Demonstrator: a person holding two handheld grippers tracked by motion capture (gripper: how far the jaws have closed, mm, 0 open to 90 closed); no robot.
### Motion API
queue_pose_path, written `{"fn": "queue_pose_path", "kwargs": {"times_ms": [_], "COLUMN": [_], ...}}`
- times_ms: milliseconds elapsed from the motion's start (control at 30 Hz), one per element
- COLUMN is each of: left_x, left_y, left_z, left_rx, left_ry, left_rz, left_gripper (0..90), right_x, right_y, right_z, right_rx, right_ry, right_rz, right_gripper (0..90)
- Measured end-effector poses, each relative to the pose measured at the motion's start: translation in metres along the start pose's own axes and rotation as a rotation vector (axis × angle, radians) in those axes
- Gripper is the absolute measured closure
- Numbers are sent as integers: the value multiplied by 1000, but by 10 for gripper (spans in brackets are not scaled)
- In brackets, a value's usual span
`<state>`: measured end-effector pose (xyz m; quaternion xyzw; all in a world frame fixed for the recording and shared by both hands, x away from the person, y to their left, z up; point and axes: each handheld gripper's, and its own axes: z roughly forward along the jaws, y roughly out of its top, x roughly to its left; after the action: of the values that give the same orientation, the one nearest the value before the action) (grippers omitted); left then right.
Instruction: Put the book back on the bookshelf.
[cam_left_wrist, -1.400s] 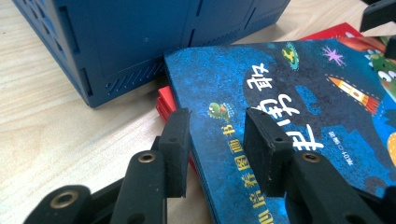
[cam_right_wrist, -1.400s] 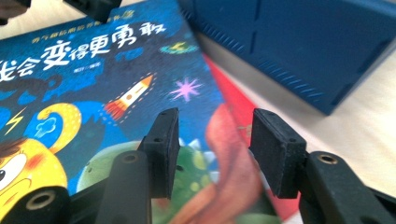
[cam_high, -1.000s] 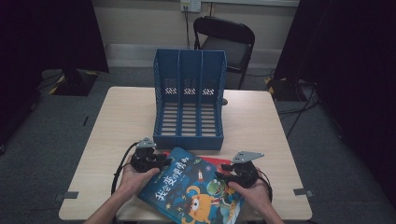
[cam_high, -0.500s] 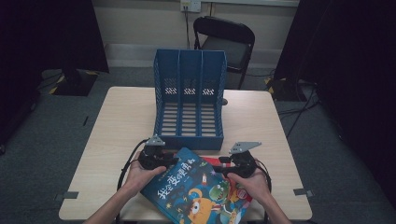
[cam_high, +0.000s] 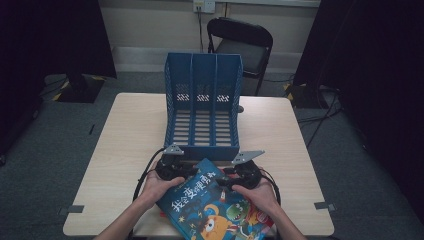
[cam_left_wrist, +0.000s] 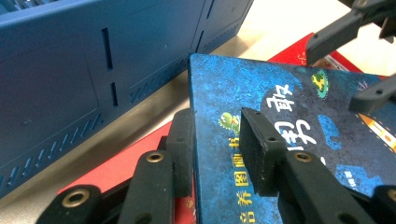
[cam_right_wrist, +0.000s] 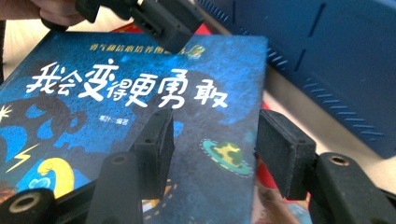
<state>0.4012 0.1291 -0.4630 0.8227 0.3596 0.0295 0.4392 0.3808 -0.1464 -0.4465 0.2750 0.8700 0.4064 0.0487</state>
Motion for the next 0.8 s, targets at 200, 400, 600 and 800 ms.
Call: {"fn": "queue_pose_path", "kwargs": {"times_ms": [200,400,600,800], "left_x": [2,-1,-5,-6], "left_y": [-4,-26,-47,-51], "left_z": [-8,-38,-60,-59], "left_rx": [26,63,57,25], "left_ry": [-22,-26,-25,-13], "left_rz": [3,18,29,29], "left_gripper": [656,653,647,661], "right_x": [5,11,12,11], "right_y": [0,0,0,-1], "right_z": [3,4,5,4], "right_rx": [7,26,26,7], "right_ry": [-26,-71,-82,-73], "right_rz": [-32,-69,-79,-62], "right_gripper": [471,474,479,462]}}
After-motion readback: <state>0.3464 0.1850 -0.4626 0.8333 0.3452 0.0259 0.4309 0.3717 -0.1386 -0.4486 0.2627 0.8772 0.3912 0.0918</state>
